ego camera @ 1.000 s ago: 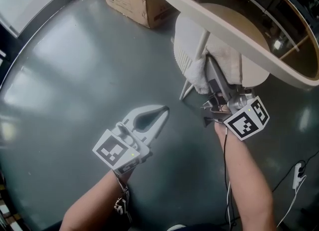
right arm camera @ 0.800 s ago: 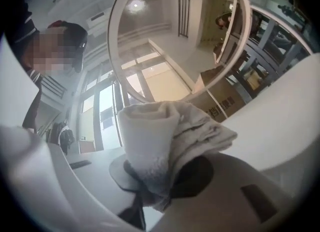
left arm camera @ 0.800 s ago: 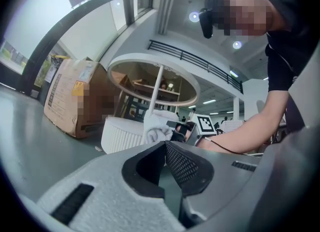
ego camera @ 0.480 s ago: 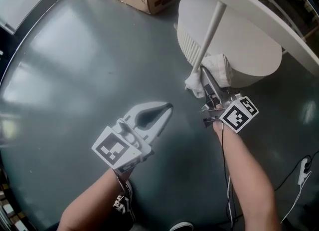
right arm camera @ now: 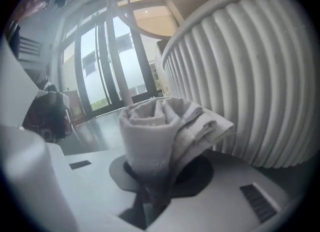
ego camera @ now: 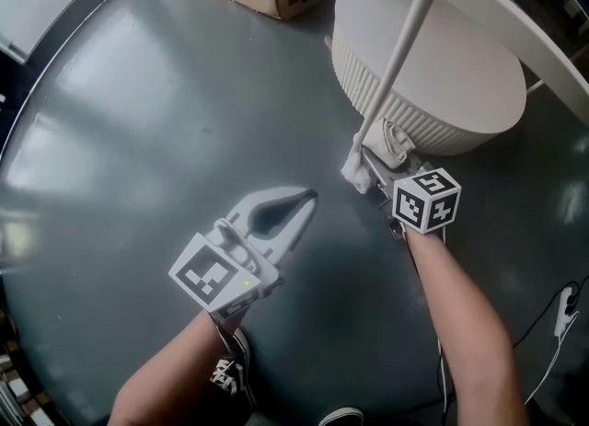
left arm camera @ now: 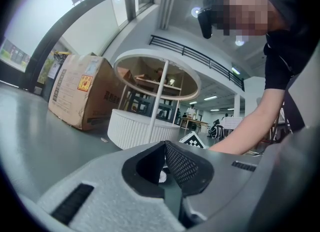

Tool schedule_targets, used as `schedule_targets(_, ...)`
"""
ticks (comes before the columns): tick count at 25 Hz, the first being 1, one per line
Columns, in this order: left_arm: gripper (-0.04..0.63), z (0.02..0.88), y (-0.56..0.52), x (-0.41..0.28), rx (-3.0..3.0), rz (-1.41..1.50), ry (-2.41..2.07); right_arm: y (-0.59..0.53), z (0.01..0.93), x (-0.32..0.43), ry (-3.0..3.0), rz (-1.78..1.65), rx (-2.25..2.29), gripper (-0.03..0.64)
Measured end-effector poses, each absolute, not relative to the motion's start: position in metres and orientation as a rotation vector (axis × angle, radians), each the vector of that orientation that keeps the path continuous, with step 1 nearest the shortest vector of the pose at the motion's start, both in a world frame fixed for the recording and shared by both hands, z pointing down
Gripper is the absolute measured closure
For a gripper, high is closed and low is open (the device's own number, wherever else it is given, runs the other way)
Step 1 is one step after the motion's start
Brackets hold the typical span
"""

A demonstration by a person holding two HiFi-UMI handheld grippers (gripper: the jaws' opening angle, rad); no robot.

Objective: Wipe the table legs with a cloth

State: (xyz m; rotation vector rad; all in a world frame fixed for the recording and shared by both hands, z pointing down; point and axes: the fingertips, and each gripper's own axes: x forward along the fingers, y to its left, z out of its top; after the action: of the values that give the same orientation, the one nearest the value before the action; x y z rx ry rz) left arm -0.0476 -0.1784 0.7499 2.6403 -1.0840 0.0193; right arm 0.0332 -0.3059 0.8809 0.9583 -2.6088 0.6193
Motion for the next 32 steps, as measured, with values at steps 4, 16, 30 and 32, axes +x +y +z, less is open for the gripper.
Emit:
schedule_targets(4,0.591,0.753,-0.183,-0.041,2.65,0.042,-1.041,-0.291,0.896,0.035,-2.443,0.619,0.861,0.549)
schedule_targets(16,0.591,0.637,-0.167,-0.02,2.788,0.358,-0.655,-0.181,0.642,0.069,-2.782,0.803,0.861,0.543)
schedule_targets(30,0.591,0.184,-0.021,0.002,2.707,0.253,-0.693,-0.022,0.179,0.12,-2.911,0.668,0.787,0.54)
schedule_targets(32,0.591,0.1,-0.001,0.007,2.707,0.202,-0.747,0.006,0.102,0.131,-2.95,0.662,0.747,0.54)
